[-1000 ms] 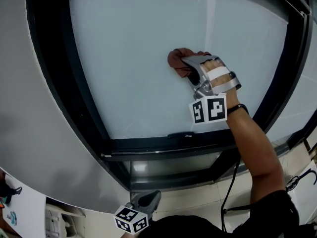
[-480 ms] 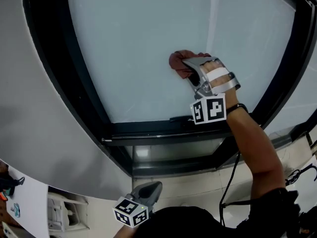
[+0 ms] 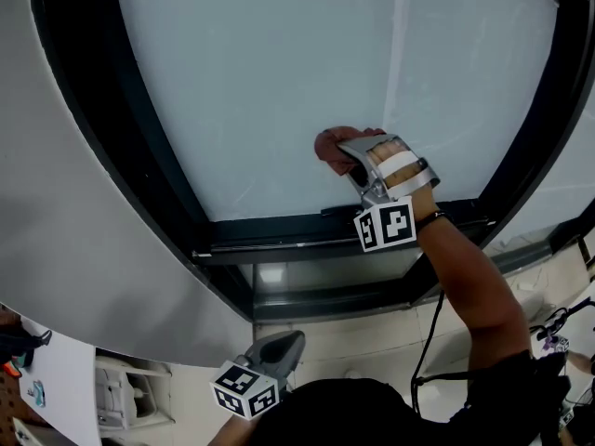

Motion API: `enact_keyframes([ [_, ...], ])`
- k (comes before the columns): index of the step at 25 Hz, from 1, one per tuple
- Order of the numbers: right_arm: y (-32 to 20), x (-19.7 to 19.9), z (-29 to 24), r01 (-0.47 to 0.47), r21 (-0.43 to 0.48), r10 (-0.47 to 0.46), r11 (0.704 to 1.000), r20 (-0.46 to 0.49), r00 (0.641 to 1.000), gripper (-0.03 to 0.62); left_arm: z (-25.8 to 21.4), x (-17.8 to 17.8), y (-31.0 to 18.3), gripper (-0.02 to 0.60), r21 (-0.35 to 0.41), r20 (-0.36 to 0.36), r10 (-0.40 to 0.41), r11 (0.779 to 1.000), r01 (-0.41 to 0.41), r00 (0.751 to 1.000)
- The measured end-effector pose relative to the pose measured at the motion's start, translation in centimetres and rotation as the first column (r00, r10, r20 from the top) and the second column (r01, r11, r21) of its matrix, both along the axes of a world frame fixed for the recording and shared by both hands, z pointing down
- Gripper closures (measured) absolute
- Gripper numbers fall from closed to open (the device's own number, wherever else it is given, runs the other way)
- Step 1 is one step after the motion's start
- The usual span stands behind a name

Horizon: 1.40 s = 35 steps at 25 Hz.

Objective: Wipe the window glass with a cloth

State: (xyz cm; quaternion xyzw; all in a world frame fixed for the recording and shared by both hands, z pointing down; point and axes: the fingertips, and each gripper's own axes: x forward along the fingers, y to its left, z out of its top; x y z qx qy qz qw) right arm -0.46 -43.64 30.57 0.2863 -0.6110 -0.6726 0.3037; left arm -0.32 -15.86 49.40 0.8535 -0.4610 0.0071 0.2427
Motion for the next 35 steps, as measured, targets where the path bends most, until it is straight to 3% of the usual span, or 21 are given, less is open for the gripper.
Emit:
enact_keyframes([
  [16,-0.1,0.4,10.4,-0.052,-0.171,0.031,0.984,-0.12,0.992,0.517,0.6,-0.2,0.3,0.565,-0.008,-0.013,0.019,1.0,-0.019,1.0],
  [35,-0.2,0.6,13.9,-0.039,-0.325,-0.024,0.945,-0.187,0.982,0.519,0.3,0.7,-0.3,0.565,-0.005,-0.015,0.038,0.999,-0.038,0.999],
])
